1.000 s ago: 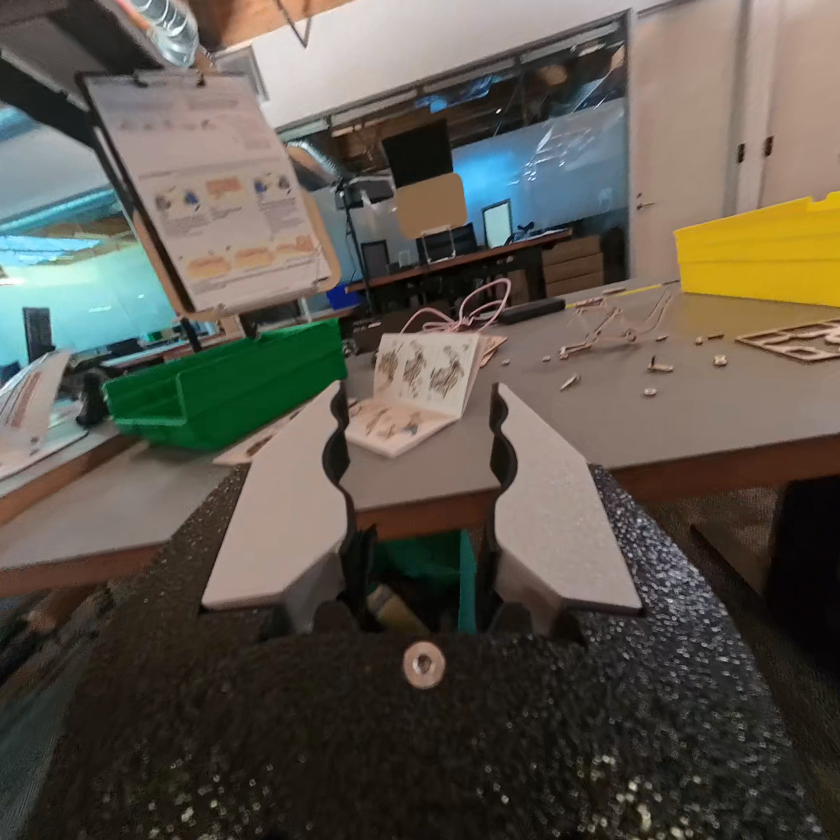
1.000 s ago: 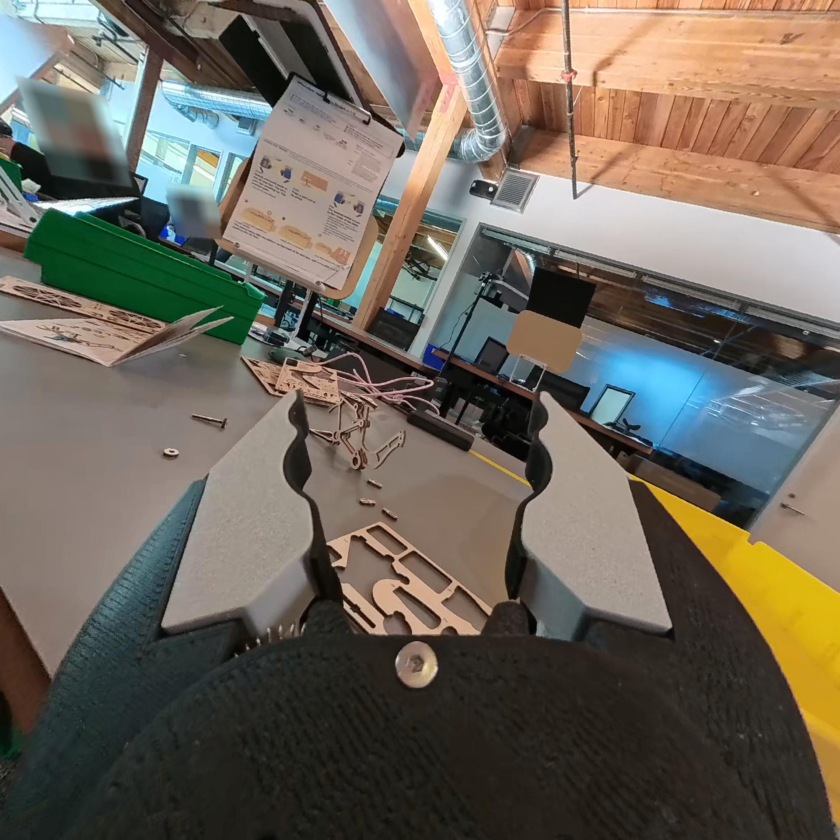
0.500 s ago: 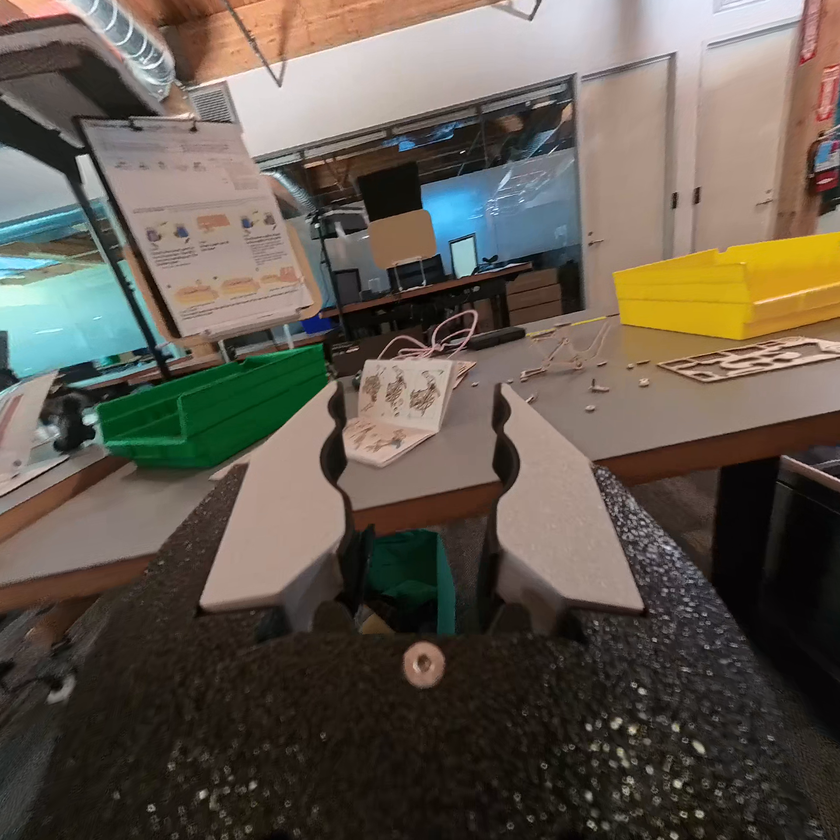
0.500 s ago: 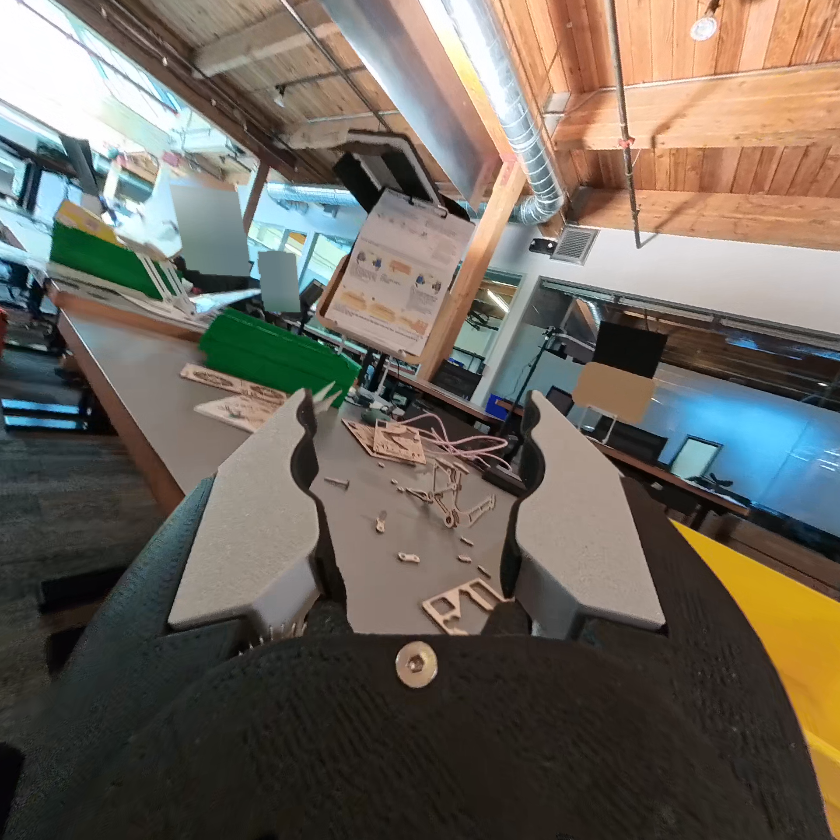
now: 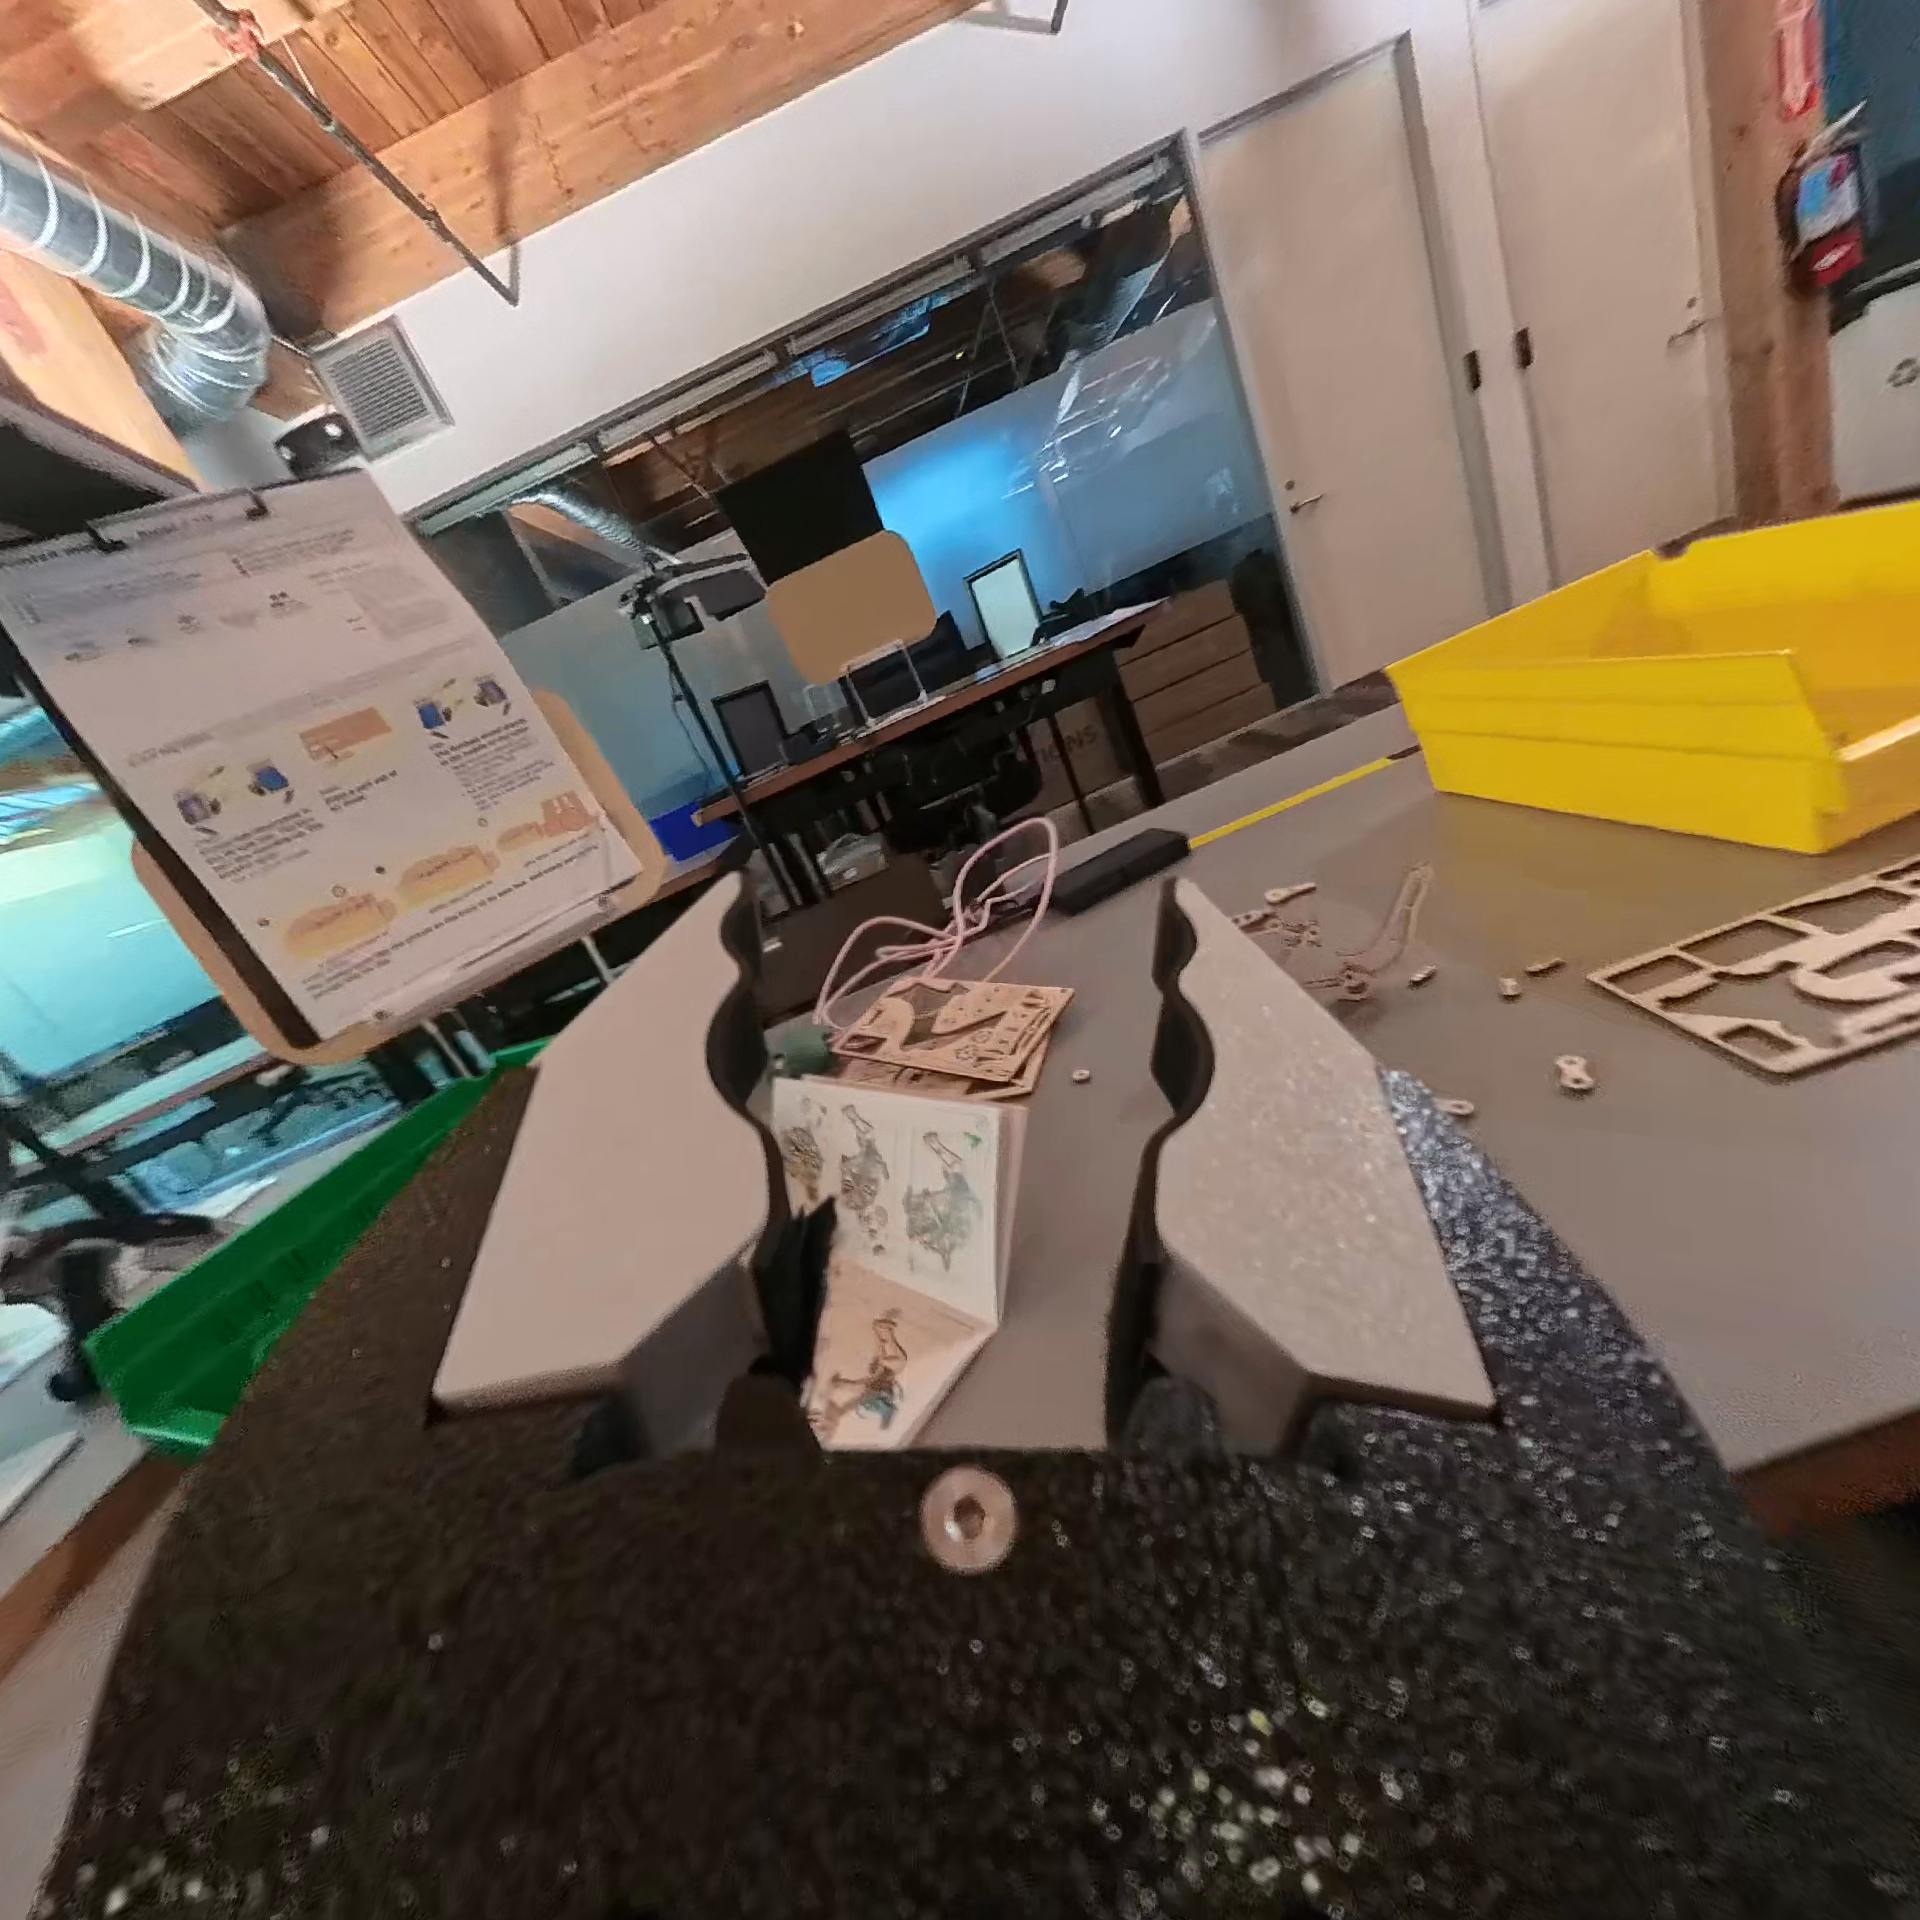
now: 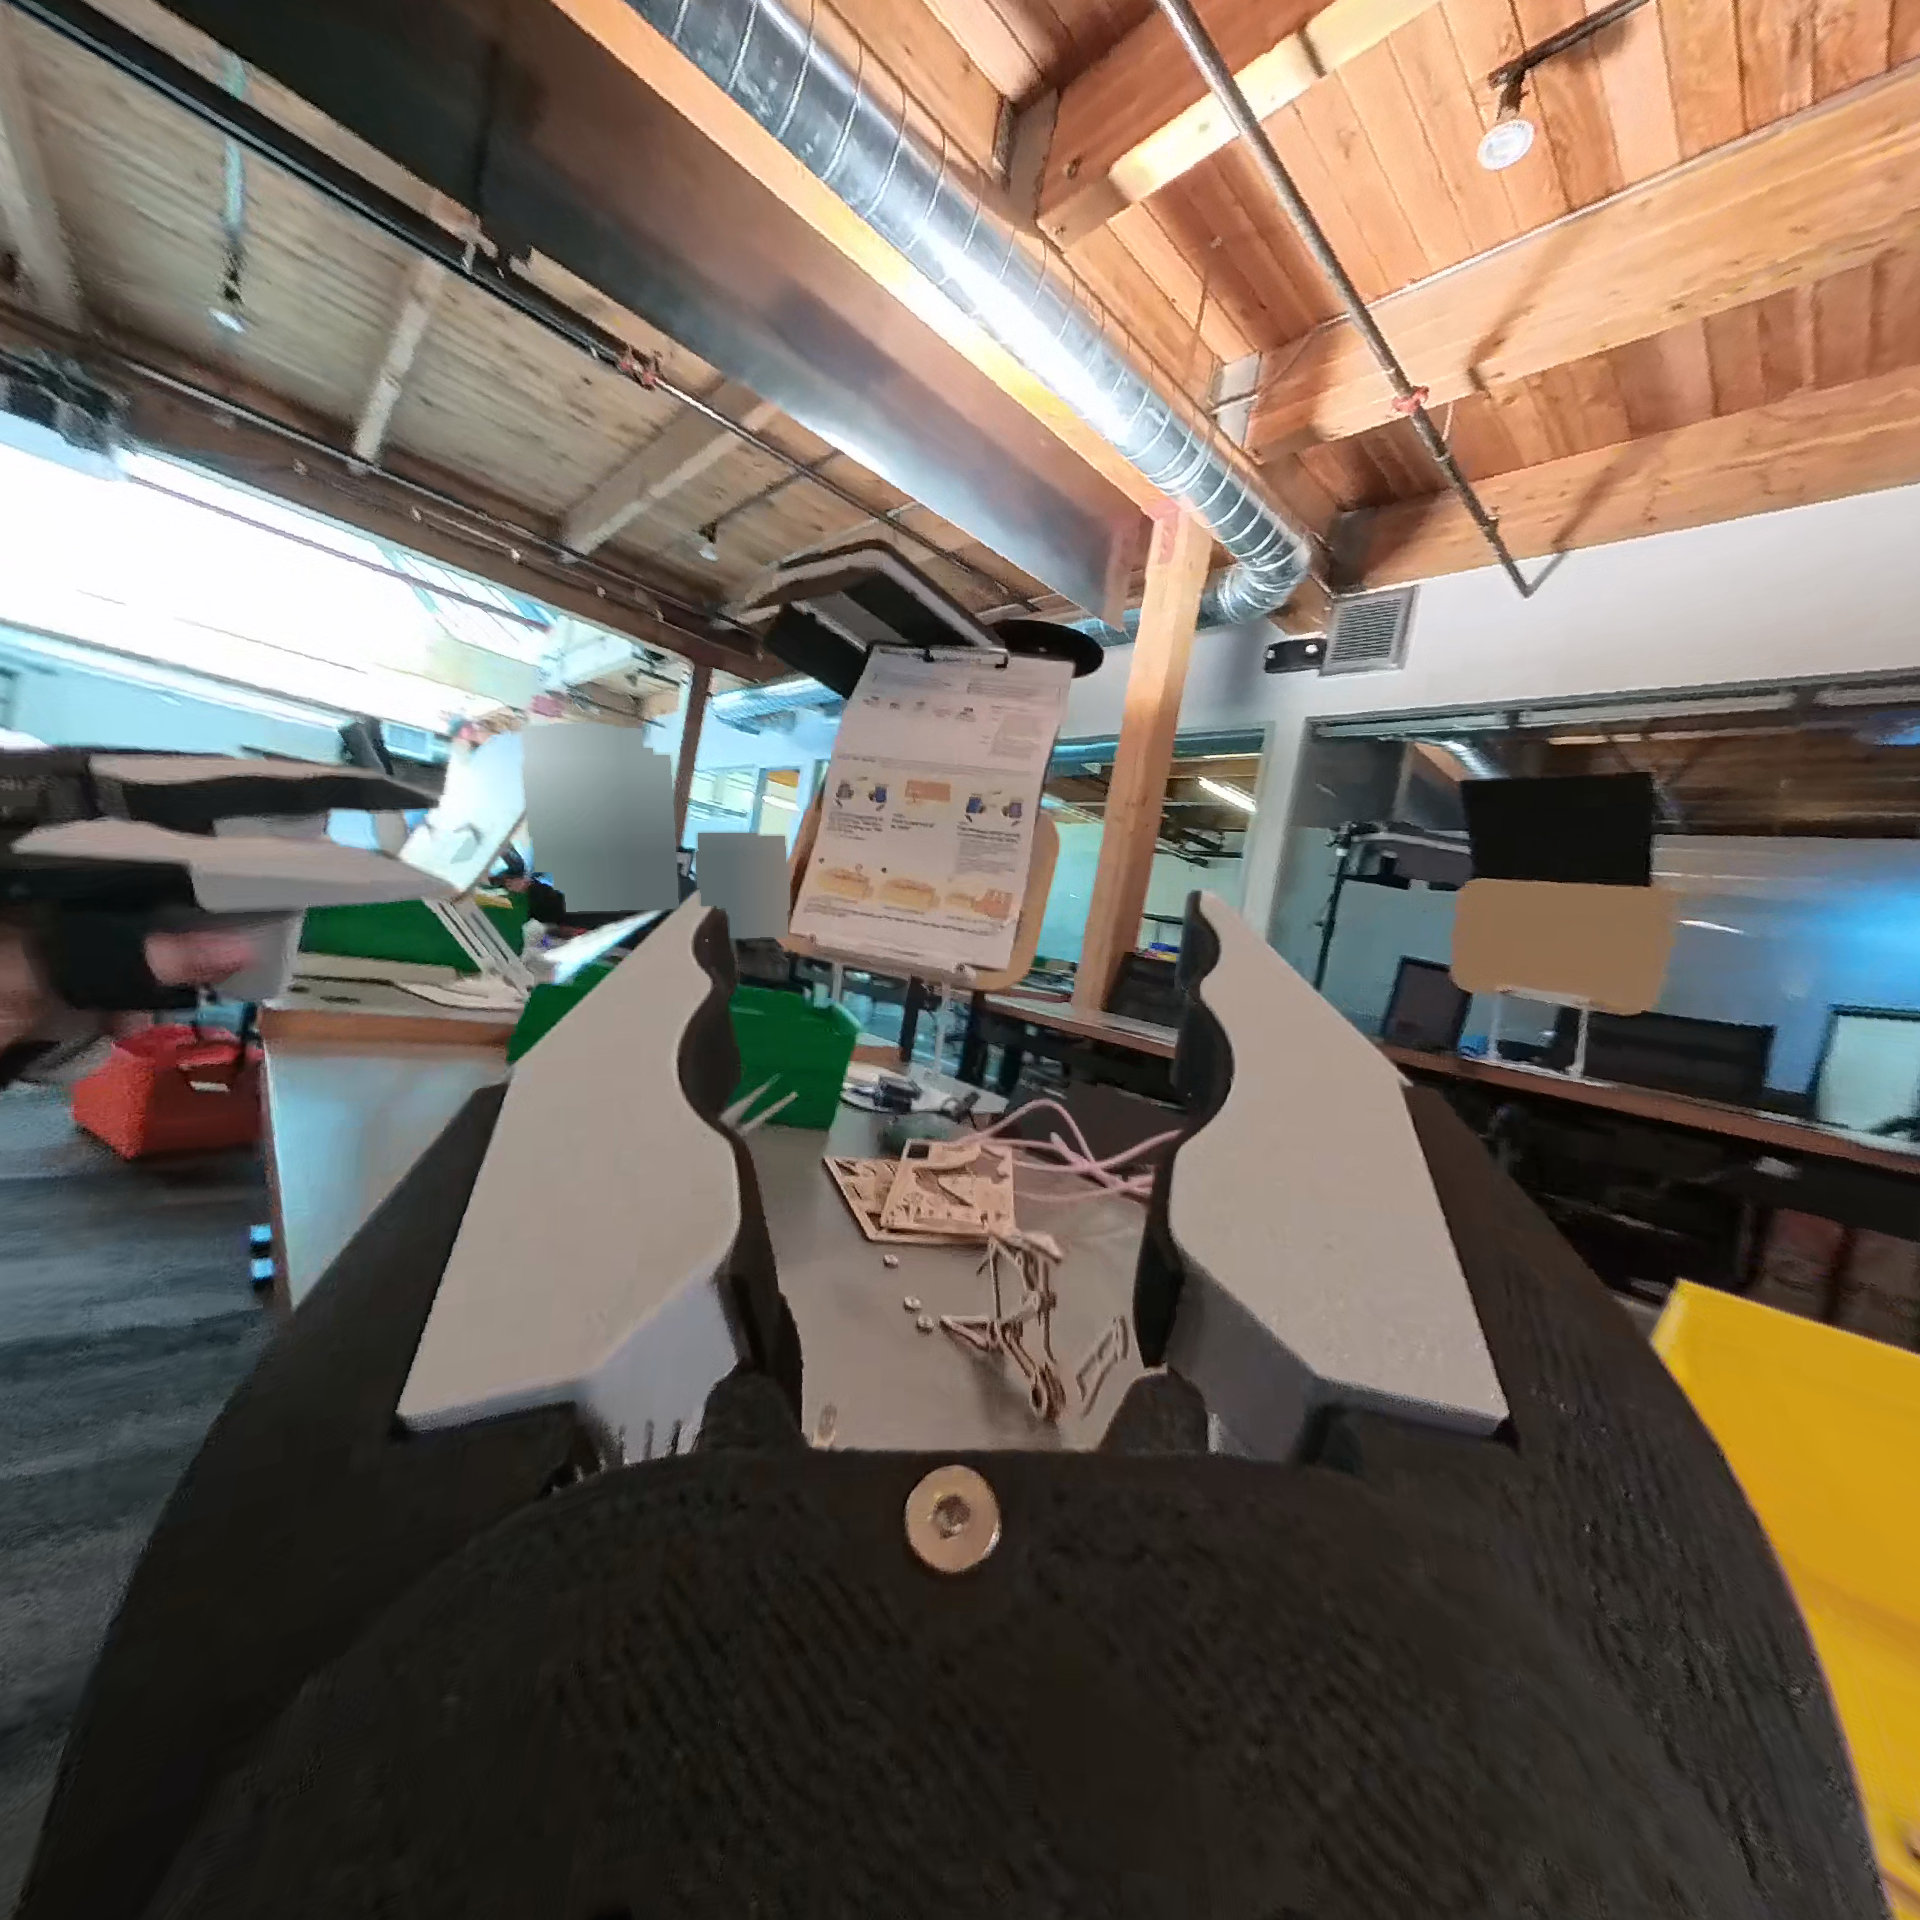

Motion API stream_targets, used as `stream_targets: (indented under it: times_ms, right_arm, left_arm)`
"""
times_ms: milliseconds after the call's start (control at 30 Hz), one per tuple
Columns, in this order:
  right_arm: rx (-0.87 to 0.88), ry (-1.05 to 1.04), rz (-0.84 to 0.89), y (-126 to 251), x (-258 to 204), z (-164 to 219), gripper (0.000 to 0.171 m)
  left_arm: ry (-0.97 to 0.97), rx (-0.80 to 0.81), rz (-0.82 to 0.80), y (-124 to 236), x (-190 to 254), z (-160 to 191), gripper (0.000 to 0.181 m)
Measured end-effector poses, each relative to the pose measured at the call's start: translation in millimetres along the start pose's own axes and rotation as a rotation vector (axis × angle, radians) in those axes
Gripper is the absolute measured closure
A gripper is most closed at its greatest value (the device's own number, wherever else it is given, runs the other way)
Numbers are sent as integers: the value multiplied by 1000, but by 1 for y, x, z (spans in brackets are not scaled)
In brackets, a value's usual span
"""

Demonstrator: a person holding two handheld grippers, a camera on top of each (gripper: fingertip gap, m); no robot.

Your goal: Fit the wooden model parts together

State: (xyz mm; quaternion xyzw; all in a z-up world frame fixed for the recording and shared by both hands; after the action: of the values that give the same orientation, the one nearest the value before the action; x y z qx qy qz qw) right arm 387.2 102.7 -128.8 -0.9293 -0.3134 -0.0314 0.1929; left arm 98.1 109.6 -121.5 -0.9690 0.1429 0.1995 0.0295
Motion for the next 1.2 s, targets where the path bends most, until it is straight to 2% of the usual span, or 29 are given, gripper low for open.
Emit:
stream_targets:
  times_ms: [67,167,300,433,500,600,767,933,1033,1100,1200]
  right_arm:
    - [5,-33,-28,-14,17,-12,87]
    - [-35,-50,-68,-31,39,-33,87]
    - [-85,-143,-57,-46,68,-68,91]
    - [-86,-195,21,-68,91,-110,86]
    - [-100,-181,-42,-77,96,-130,86]
    - [-161,-186,-210,-72,108,-145,86]
    - [-286,-157,-496,-27,136,-149,86]
    - [-413,-89,-735,17,141,-138,89]
    - [-408,-84,-796,22,116,-128,93]
    - [-387,-116,-916,27,79,-127,94]
    - [-365,-173,-1096,39,15,-122,90]
  left_arm:
    - [-28,-28,-24,-12,1,-15,107]
    - [-2,20,37,-35,9,-55,104]
    - [57,4,139,-68,10,-107,80]
    - [349,-46,203,-71,19,-141,67]
    - [455,-69,180,-70,35,-146,64]
    - [545,-60,45,-64,60,-154,62]
    - [527,15,-266,-28,117,-163,67]
    - [566,-119,-459,25,184,-151,67]
    - [433,-337,-632,76,210,-127,83]
    - [327,-529,-741,112,224,-100,87]
    - [373,-684,-833,161,243,-55,90]
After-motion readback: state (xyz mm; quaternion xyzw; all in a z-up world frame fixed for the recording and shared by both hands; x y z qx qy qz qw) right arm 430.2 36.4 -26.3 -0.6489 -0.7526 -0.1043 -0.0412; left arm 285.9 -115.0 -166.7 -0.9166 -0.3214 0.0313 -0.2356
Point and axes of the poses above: each gripper's, where its closed fingertips meet, y back along the fingers, z out of its underside, x = y × z across the jaws, the point moved 4 cm from there along y, back along the fingers, and after that the axes turned 12 degrees about -x, right-handed, at the moved point
